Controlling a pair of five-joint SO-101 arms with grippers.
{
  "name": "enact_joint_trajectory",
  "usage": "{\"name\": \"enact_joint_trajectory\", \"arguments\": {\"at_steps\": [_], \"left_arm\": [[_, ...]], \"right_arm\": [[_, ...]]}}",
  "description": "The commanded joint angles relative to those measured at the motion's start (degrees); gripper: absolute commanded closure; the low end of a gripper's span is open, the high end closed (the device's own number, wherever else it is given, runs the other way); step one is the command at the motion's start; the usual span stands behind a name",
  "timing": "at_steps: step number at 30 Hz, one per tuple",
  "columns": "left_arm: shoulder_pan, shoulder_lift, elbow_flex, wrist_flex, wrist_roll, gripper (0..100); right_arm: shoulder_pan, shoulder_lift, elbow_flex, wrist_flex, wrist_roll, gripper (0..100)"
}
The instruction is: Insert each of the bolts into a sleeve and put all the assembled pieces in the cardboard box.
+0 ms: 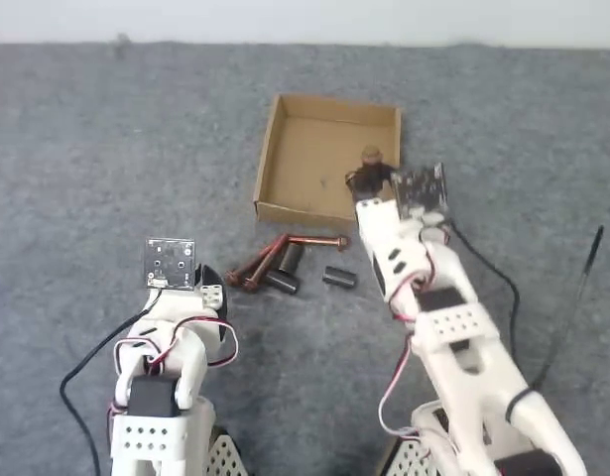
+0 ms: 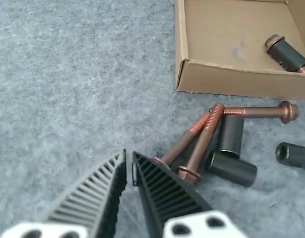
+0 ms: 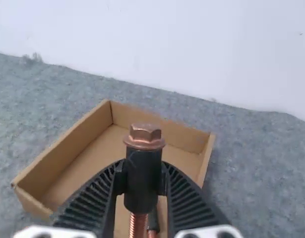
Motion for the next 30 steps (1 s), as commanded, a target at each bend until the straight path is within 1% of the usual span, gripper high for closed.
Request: {"name": "enact_joint_trajectory", "arguments": {"at_steps": [1, 8, 15, 23, 30], "left_arm": [[-0.4, -0.3, -0.4, 0.2, -0.4, 98], [-0.4, -0.2, -0.4, 0.2, -0.4, 98], [-0.4, -0.2, -0.4, 0.2, -0.4, 98], [-0.2, -0.2, -0.4, 0.0, -0.4, 98], [-0.2, -0.2, -0.4, -0.1, -0.5, 98]], "right_arm": [[0.7, 3.6, -11.3, 4.6, 1.2, 99.3], [0.7, 18.6, -29.9, 16.8, 1.2, 99.3], [1.7, 35.0, -46.9, 26.0, 1.2, 99.3], [4.9, 50.9, -60.4, 32.5, 1.1, 99.2], [4.6, 58.2, -69.8, 45.3, 0.9, 99.2]]}}
